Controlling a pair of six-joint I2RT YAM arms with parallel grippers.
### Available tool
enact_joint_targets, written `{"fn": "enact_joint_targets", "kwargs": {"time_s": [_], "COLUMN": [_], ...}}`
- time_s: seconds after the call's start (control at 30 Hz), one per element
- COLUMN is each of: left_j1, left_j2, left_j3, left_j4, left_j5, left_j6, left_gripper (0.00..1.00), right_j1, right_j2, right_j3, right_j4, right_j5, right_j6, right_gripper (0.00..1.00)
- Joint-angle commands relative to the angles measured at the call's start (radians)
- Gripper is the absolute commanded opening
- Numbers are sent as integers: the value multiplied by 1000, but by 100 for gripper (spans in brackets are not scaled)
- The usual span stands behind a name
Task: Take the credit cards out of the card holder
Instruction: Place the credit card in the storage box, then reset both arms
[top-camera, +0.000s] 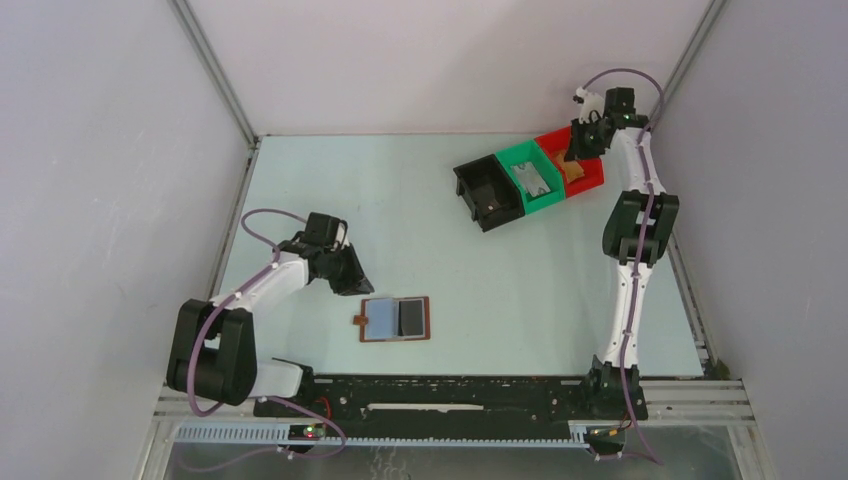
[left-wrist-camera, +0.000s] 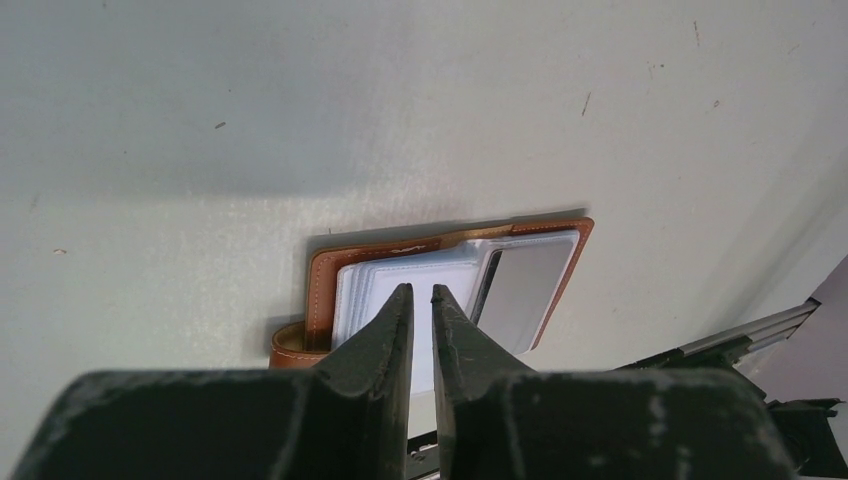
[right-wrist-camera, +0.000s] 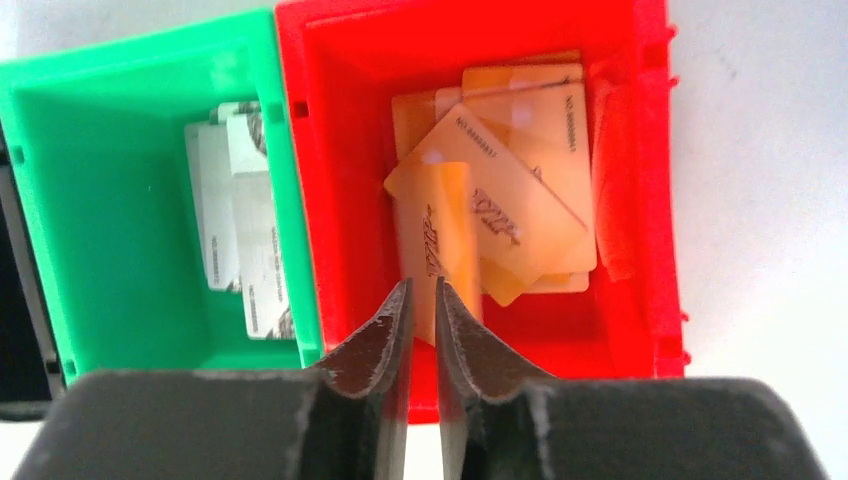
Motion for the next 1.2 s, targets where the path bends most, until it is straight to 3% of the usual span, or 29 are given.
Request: {"fn": "enact_joint_targets", "kwargs": {"time_s": [0.0, 0.07, 0.4, 0.43, 0.47, 0.5, 0.53, 0.8, 1.0, 1.17], "left_j1": [4, 3, 2, 3, 3, 2, 3, 4, 4, 3], "left_j2": [-14, -23, -111, -129, -149, -164, -176, -301, -502, -660], "left_j3": [55, 53, 45, 51, 60, 76, 95, 281, 275, 213], "left_j4": [14, 13, 17, 15, 7, -7, -25, -124, -88, -76], "left_j5": [-3, -1, 8, 9, 11, 8, 4, -83, -140, -251], "left_j6": [2, 3, 4, 14, 25, 38, 51, 145, 194, 196], "left_gripper": [17, 17, 18, 19, 20, 22, 23, 24, 29, 34], "right_j1": [17, 14, 25, 33, 41, 50, 60, 193, 341, 427], "right_j2": [-34, -67, -332, -374, -419, -463, -516, -987, -1339, -1558], "right_j3": [-12, -58, -267, -299, -328, -358, -391, -775, -1173, -1420], "right_j4": [131, 183, 323, 327, 323, 315, 307, 278, 312, 303], "right_j5": [92, 100, 248, 280, 298, 309, 318, 512, 833, 817], "right_j6": [25, 55, 158, 171, 177, 189, 202, 354, 505, 617], "right_gripper": [25, 35, 38, 43, 70, 90, 98, 100, 100, 100]}}
